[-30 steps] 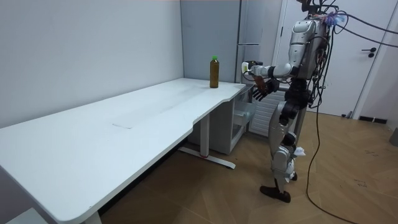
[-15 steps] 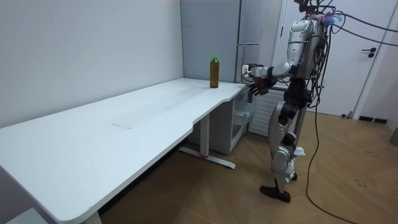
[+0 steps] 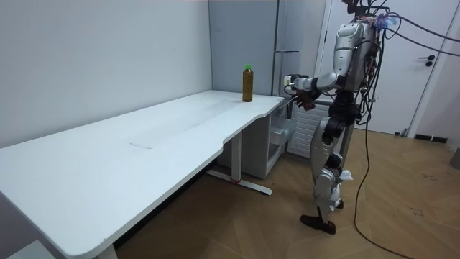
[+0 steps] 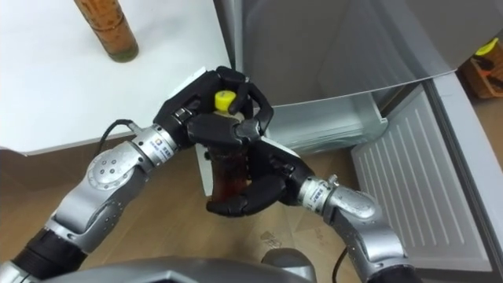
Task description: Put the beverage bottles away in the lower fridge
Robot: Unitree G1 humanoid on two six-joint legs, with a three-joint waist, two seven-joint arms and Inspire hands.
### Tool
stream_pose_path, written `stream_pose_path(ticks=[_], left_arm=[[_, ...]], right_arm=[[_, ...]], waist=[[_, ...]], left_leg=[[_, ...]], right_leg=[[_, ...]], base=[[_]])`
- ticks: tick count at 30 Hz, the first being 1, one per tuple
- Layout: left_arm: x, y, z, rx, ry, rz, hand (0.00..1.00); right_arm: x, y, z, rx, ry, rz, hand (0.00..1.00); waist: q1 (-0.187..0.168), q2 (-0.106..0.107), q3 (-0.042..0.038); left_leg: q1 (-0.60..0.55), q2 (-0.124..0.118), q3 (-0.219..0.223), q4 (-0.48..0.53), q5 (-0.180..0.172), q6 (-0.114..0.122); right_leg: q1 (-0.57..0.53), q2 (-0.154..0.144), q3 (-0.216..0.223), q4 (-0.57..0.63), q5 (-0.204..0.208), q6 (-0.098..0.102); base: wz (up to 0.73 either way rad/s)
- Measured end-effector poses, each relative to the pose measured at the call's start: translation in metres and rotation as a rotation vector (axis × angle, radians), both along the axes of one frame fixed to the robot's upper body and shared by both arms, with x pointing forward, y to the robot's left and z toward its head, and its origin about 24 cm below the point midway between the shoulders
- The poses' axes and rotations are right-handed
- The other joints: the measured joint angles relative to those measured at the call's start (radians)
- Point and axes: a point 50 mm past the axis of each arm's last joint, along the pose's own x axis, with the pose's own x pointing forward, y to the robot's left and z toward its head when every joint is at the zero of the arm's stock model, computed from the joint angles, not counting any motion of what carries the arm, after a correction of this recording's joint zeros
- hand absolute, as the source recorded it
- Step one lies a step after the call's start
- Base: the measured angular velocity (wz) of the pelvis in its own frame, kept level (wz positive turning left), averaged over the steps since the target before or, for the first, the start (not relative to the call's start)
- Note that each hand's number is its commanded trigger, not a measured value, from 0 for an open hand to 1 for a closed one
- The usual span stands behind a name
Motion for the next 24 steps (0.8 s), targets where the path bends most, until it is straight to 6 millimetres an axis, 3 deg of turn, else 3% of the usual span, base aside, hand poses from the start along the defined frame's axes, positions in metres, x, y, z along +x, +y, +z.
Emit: stream_pose_path(ticks=[13, 15, 16, 17, 24], left_arm=[[-0.0016, -0.0028, 0.0033, -0.091, 0.006, 0.012, 1.00], [-0.0016, -0.0027, 0.0036, -0.092, 0.002, 0.013, 0.52], [-0.0016, -0.0027, 0.0037, -0.093, 0.001, 0.014, 0.22], [-0.0013, -0.0028, 0.0041, -0.101, 0.003, 0.018, 0.00], [-0.0010, -0.0024, 0.0044, -0.103, 0.001, 0.021, 0.00]], right_arm=[[0.0023, 0.0070, 0.0016, 0.052, 0.008, -0.041, 1.00], [0.0018, 0.0080, 0.0014, 0.063, 0.015, -0.045, 1.00], [0.0017, 0.0082, 0.0015, 0.068, 0.017, -0.046, 1.00], [0.0017, 0.0083, 0.0016, 0.075, 0.019, -0.049, 1.00], [0.0010, 0.0051, 0.0012, 0.062, 0.022, -0.042, 1.00]], waist=[[0.018, -0.002, -0.0026], [0.018, -0.002, -0.0026], [0.018, -0.002, -0.0026], [0.018, -0.002, -0.0024], [0.018, -0.003, -0.0021]], left_leg=[[-0.003, 0.001, 0.004, 0.000, 0.000, 0.000], [-0.003, 0.001, 0.005, 0.000, 0.000, 0.000], [-0.003, 0.001, 0.005, 0.000, 0.000, 0.000], [-0.003, 0.001, 0.005, 0.000, 0.000, 0.000], [-0.006, 0.001, 0.005, 0.000, 0.000, 0.000]], right_leg=[[-0.008, 0.000, -0.001, 0.005, 0.000, -0.001], [-0.008, 0.000, -0.001, 0.005, 0.001, -0.001], [-0.008, 0.000, -0.001, 0.005, 0.001, -0.001], [-0.008, 0.000, -0.001, 0.005, 0.001, -0.001], [-0.009, 0.000, -0.001, 0.004, 0.001, -0.001]], base=[[-0.01], [0.00], [0.00], [0.00], [0.00]])
